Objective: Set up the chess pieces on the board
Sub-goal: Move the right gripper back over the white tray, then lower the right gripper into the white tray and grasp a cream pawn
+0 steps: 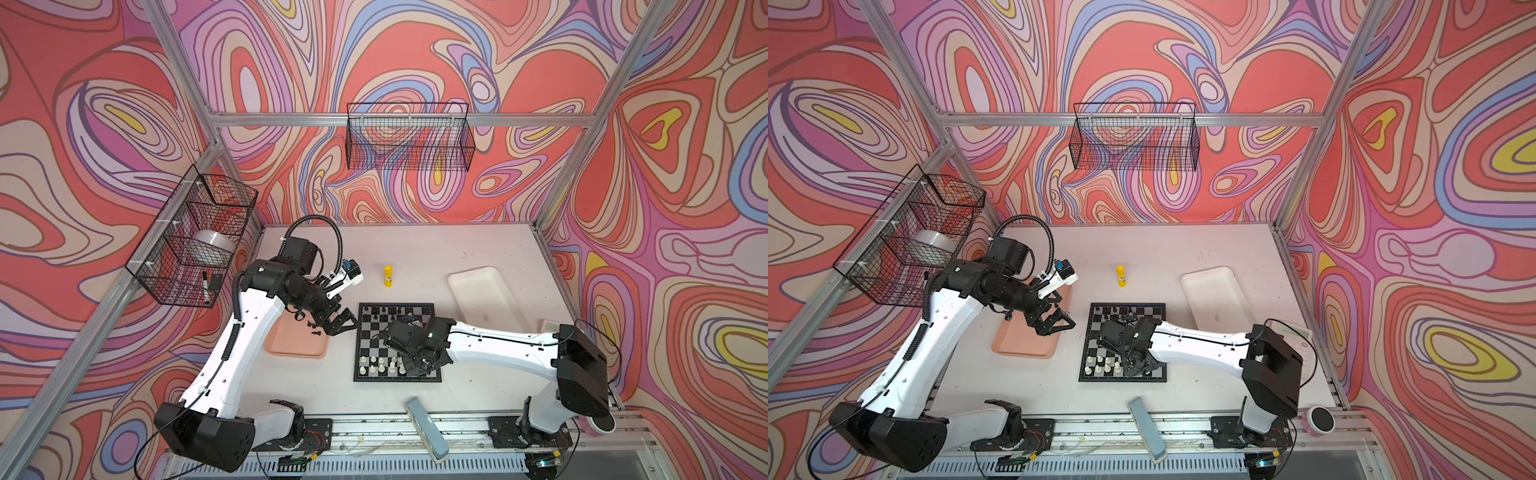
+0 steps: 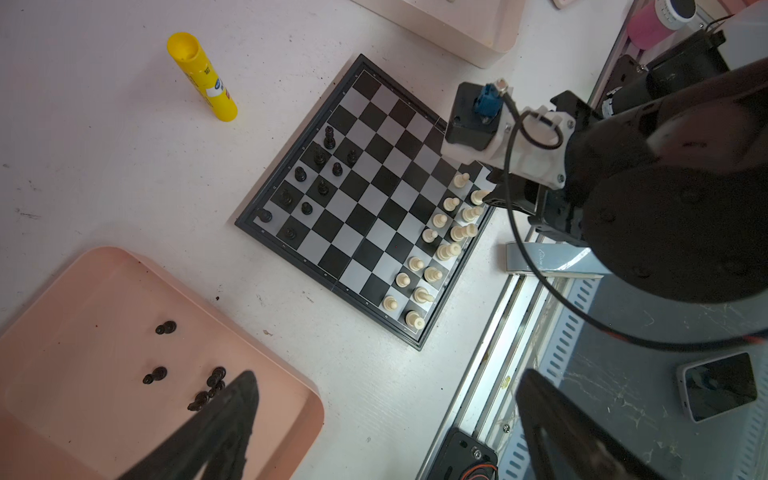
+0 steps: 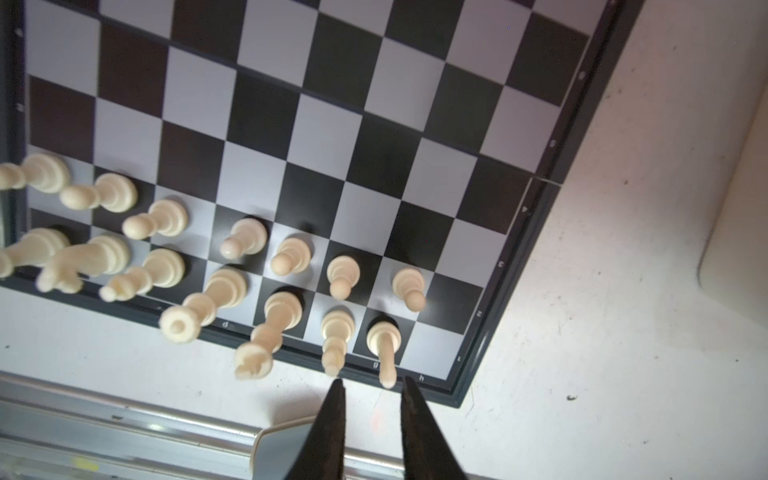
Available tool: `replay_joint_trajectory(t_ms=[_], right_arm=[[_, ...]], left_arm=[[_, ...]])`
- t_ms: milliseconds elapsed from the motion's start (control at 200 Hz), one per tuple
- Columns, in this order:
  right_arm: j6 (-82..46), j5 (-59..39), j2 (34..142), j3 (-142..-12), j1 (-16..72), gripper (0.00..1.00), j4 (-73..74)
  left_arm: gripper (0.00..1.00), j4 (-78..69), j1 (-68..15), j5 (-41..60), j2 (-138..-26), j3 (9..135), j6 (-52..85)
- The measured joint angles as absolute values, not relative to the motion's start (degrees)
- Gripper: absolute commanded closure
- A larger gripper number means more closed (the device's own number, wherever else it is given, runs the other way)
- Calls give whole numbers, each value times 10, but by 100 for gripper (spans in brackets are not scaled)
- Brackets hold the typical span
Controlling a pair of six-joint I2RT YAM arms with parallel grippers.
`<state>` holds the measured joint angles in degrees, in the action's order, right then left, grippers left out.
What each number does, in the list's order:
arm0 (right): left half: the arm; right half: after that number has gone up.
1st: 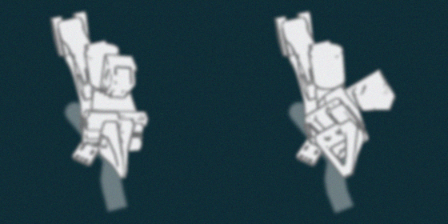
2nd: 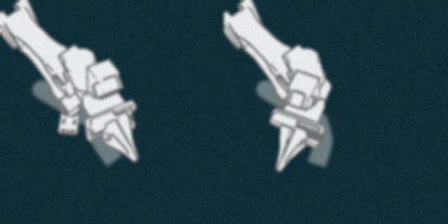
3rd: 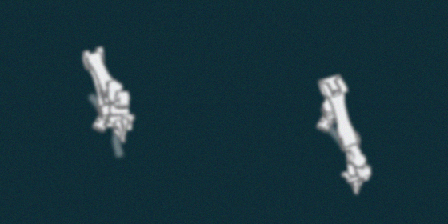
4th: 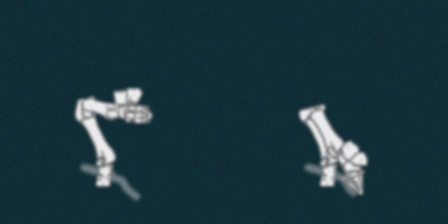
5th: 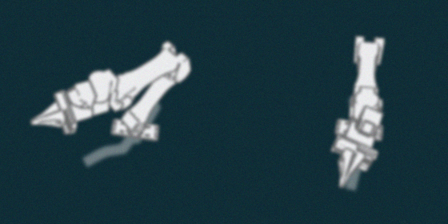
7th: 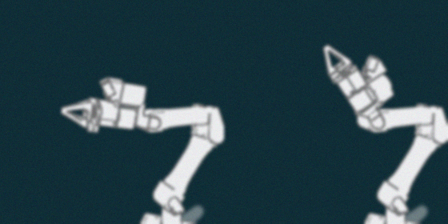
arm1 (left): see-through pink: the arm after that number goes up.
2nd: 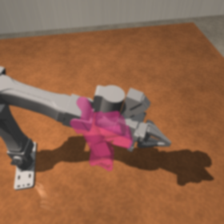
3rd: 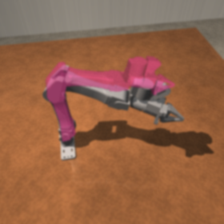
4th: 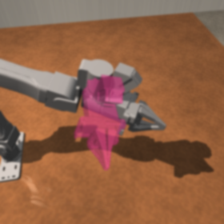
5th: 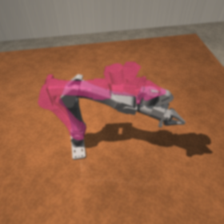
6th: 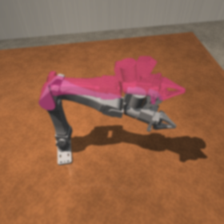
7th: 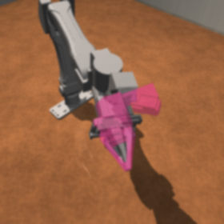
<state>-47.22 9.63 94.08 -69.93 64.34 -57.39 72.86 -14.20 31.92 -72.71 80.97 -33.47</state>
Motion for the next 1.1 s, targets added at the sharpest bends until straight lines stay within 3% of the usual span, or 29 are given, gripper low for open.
replay_joint_trajectory(t_ms=[150, 336, 606, 1102], right_arm=[[-461, 99, 885, -714, 576, 74, -592], [-424, 102, 808, -715, 406, 75, -591], [-353, 88, 846, -695, 217, 78, -557], [-295, 73, 897, -645, 139, 77, -529]], left_arm=[[2, 733, -142, 321, -730, 816, -339], [2, 735, -142, 325, -735, 818, -341], [3, 735, -142, 335, -754, 826, -343], [3, 740, -142, 350, -786, 843, -343]])
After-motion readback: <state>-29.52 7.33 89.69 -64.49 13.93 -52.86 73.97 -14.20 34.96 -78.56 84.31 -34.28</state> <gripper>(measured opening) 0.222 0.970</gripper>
